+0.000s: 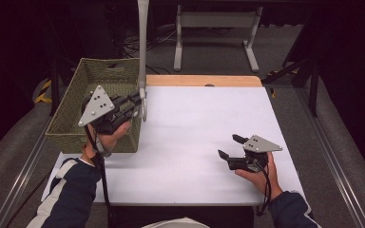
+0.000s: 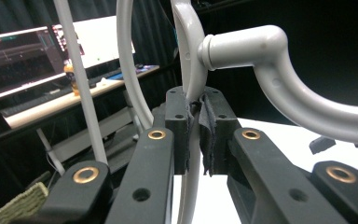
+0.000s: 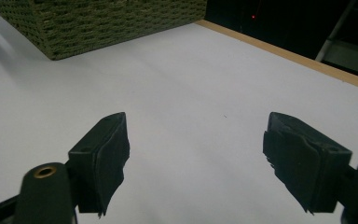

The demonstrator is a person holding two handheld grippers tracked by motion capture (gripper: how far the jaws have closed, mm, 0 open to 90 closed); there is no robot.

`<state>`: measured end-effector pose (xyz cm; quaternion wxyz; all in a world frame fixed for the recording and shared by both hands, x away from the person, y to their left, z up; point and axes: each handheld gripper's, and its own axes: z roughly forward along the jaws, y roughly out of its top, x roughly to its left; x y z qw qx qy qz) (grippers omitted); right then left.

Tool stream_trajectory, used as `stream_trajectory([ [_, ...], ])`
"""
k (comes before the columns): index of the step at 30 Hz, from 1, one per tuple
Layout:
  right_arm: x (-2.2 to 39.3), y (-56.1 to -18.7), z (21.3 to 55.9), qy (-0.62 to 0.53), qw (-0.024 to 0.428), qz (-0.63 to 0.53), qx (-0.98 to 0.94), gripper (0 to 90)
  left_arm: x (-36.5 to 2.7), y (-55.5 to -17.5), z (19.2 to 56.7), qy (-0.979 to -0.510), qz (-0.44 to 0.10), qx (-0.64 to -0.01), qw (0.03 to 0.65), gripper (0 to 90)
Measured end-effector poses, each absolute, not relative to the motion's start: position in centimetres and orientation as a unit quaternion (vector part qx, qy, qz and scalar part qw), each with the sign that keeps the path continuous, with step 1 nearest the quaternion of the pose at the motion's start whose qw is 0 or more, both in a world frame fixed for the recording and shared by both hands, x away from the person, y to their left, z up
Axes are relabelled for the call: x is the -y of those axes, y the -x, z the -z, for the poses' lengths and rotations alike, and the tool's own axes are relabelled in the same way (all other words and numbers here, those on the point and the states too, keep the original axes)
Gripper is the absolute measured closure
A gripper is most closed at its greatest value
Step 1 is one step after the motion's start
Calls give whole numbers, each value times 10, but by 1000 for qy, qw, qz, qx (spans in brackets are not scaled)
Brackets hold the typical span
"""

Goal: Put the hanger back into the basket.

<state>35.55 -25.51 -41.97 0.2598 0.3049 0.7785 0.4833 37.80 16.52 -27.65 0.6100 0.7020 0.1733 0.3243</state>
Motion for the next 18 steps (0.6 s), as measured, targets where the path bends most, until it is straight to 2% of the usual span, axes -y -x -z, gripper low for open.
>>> stream_trajectory([
  [8, 252, -356, 423, -301, 252, -477, -787, 226, -176, -370, 259, -692, -352, -177, 605, 828],
  [18, 250, -357, 426, -299, 247, -472, -792, 222, -197, -383, 269, -692, -376, -215, 577, 828],
])
